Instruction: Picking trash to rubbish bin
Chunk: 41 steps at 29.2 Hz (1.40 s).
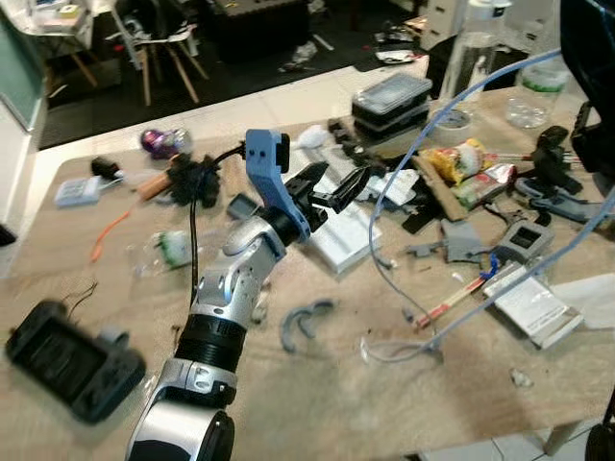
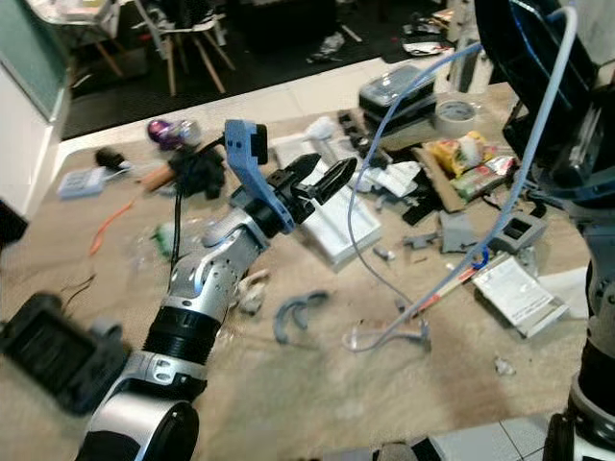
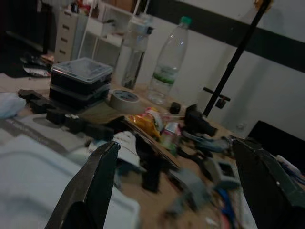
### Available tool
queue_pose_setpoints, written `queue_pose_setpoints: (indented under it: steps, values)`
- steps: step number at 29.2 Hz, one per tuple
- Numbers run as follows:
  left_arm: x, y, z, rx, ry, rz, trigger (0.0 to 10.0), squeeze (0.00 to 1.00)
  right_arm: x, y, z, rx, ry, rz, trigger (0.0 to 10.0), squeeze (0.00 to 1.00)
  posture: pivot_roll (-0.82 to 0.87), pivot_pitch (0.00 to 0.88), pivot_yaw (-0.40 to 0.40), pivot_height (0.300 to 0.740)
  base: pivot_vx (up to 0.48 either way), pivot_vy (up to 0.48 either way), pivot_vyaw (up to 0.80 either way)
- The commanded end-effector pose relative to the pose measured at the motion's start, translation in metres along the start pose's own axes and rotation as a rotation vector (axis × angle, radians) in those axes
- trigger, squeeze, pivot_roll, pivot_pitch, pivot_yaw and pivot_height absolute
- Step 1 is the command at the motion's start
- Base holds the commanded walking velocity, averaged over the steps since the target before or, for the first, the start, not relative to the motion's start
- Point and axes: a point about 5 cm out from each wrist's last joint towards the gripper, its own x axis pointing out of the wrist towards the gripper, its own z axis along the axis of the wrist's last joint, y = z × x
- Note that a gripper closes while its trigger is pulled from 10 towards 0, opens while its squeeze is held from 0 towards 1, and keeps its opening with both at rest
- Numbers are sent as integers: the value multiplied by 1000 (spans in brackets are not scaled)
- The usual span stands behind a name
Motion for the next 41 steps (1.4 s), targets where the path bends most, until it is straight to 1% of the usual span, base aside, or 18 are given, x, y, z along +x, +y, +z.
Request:
queue_pose_setpoints:
  steps: [1, 6, 10, 17, 21, 25, 26, 27, 28, 29, 30, 31, 33, 35, 36, 39, 40, 41]
  values:
    - [-5, 2, -3, 1, 20, -6, 10000, 0, 3, 6, 1, 7, -6, 30, 10000, 0, -59, 71, 98, 740, -480, 0, 0]
    - [-7, 1, -2, 5, 28, -35, 10000, 0, 3, 6, 0, 17, -11, 35, 10000, 0, -59, 71, 98, 740, -480, 0, 0]
    - [-8, 3, -3, 13, 36, -30, 10000, 0, 3, 6, -1, 22, -12, 34, 10000, 0, -57, 69, 98, 740, -480, 0, 0]
    - [-12, 3, -4, 16, 54, -47, 10000, 0, 2, 5, -17, 76, -3, 4, 10000, 0, -57, 69, 98, 740, -480, 0, 0]
    - [-18, 6, -8, 34, 87, -54, 10000, 0, -2, 5, -31, 122, 20, -17, 10000, 0, -57, 69, 98, 740, -480, 0, 0]
    - [-19, 6, -9, 36, 95, -52, 10000, 0, -2, 4, -34, 128, 26, -22, 10000, 0, -57, 69, 98, 740, -480, 0, 0]
    - [-26, 13, -15, 70, 143, -28, 10000, 0, -9, -4, -53, 128, 106, -105, 10000, 0, -57, 69, 98, 740, -480, 0, 0]
    - [-31, 18, -20, 87, 174, -16, 10000, 0, -15, -9, -66, 124, 161, -162, 10000, 0, -40, 71, 97, 740, -480, 0, 0]
    - [-31, 18, -20, 87, 174, -16, 10000, 0, -15, -9, -66, 124, 161, -162, 10000, 0, -40, 71, 97, 740, -480, 0, 0]
    - [-34, 21, -23, 98, 193, -9, 10000, 0, -19, -13, -74, 120, 198, -197, 10000, 0, -40, 71, 97, 740, -480, 0, 0]
    - [-41, 27, -31, 114, 236, 14, 10000, 0, -29, -20, -90, 121, 266, -274, 10000, 0, -40, 71, 97, 740, -480, 0, 0]
    - [-41, 27, -31, 114, 236, 14, 10000, 0, -29, -20, -90, 121, 266, -274, 10000, 0, -40, 71, 97, 740, -480, 0, 0]
    - [-51, 36, -43, 128, 289, 54, 10000, 0, -46, -28, -108, 131, 345, -375, 10000, 0, -40, 71, 97, 740, -454, 0, 0]
    - [-67, 51, -62, 115, 370, 140, 10000, 0, -74, -36, -135, 136, 473, -521, 10000, 0, -36, 70, 94, 740, 0, 0, 0]
    - [-81, 64, -76, 109, 434, 232, 10000, 0, -99, -39, -153, 153, 557, -635, 10000, 0, -36, 70, 94, 740, 0, 0, 0]
    - [-113, 83, -101, 105, 553, 395, 10000, 0, -150, -36, -182, 204, 695, -856, 10000, 0, -34, 66, 93, 740, 0, 0, 0]
    - [-113, 83, -101, 105, 553, 395, 10000, 0, -150, -36, -182, 204, 695, -856, 10000, 0, -34, 66, 93, 740, 0, 0, 0]
    - [-125, 87, -108, 101, 586, 439, 10000, 0, -166, -32, -188, 223, 726, -922, 10000, 0, -34, 66, 93, 740, 0, 0, 0]
